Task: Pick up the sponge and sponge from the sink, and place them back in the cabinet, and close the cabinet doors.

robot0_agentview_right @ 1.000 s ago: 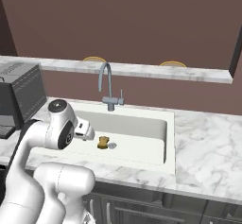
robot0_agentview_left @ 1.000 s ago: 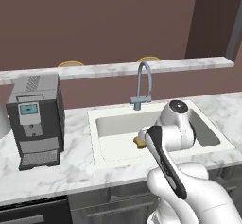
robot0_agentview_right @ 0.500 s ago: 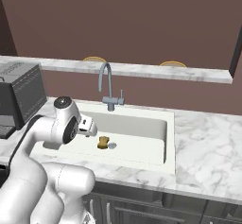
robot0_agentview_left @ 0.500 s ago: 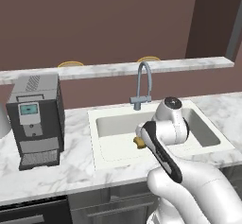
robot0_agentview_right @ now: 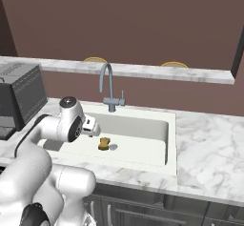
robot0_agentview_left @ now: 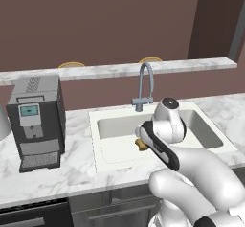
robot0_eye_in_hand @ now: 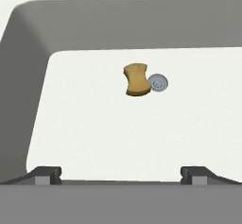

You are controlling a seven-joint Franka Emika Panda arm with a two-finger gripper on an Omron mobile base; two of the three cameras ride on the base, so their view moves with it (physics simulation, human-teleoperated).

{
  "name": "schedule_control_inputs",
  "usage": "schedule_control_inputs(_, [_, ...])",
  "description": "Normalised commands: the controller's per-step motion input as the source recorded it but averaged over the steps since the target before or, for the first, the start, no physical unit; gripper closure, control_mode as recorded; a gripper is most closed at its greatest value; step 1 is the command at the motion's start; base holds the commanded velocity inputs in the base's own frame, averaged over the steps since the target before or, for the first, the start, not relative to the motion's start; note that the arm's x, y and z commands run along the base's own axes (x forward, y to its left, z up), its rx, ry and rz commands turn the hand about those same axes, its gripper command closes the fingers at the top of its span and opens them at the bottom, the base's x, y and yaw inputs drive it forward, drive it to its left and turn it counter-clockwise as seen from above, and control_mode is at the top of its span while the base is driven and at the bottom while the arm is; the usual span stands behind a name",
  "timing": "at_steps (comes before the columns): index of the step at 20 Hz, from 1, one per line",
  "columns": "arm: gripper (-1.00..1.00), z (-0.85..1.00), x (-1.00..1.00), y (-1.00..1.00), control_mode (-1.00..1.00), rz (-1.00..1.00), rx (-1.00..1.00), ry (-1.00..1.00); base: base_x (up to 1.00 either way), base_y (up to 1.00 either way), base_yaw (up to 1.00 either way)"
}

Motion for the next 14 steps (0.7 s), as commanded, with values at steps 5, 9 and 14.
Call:
schedule_control_inputs(5, [-1.0,-0.18,0.2,-0.03,-1.0,0.0,0.0,0.0,0.0,0.0,0.0])
schedule_control_inputs(9, [-1.0,-0.14,0.19,-0.05,-1.0,0.0,0.0,0.0,0.0,0.0,0.0])
schedule_control_inputs(14, [-1.0,-0.19,0.24,-0.07,-1.0,0.0,0.0,0.0,0.0,0.0,0.0])
